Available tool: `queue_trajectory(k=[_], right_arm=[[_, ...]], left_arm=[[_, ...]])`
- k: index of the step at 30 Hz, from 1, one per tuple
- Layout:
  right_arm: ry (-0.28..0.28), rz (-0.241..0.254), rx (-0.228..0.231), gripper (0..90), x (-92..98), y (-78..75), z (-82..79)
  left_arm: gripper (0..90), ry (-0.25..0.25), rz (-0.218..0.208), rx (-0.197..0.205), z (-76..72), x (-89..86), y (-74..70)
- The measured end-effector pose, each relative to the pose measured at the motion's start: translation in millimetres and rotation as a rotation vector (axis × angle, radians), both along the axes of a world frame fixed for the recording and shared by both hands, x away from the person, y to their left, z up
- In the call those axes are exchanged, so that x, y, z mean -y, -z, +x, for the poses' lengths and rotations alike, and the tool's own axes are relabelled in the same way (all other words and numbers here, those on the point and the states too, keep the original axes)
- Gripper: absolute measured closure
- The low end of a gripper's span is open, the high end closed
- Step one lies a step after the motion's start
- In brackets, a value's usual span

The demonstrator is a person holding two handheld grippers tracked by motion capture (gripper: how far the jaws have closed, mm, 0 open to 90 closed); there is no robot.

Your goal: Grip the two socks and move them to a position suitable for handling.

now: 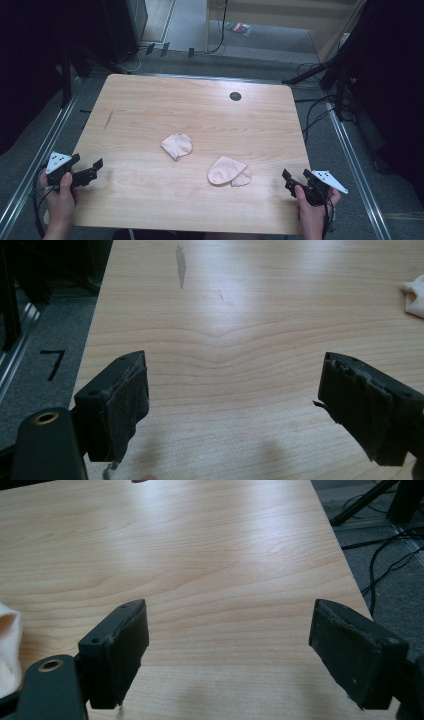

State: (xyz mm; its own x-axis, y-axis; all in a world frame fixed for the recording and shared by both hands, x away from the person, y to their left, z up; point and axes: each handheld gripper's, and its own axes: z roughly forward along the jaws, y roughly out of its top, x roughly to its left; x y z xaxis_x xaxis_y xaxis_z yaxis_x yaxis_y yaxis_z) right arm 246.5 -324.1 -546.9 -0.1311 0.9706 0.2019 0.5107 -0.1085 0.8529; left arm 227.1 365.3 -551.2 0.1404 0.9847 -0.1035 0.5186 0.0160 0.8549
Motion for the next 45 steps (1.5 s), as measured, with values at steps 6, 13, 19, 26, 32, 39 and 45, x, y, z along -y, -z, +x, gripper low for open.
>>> queue_trajectory(k=[6,13,19,26,32,39,45], right_arm=[[0.000,-0.005,-0.006,16.6,-2.7,-0.9,1.1],[-0.023,-0.019,0.019,16.0,-17.4,-11.7,0.4],[-0.036,-0.005,0.035,16.0,-34.2,-18.8,2.7],[-0.082,-0.035,0.030,16.0,-59.7,-26.1,6.5],[-0.109,-0.019,0.028,16.0,-78.3,-30.9,10.0],[-0.116,-0.008,0.032,16.4,-98.0,-49.1,26.3],[-0.159,-0.017,0.038,16.4,-114.1,-52.4,36.2]], left_arm=[[13.4,0.000,-0.003,0.000,0.3,0.2,0.2],[13.4,0.004,-0.004,0.001,-0.1,0.1,0.0],[13.4,0.002,-0.001,-0.001,0.5,0.4,0.2],[13.4,0.000,0.009,-0.002,0.3,1.6,0.0],[13.4,0.004,0.016,0.010,-0.8,3.0,-0.1],[13.2,-0.002,-0.006,0.009,-1.0,2.1,-0.6],[12.8,0.026,-0.014,0.023,-0.1,12.2,-5.6]])
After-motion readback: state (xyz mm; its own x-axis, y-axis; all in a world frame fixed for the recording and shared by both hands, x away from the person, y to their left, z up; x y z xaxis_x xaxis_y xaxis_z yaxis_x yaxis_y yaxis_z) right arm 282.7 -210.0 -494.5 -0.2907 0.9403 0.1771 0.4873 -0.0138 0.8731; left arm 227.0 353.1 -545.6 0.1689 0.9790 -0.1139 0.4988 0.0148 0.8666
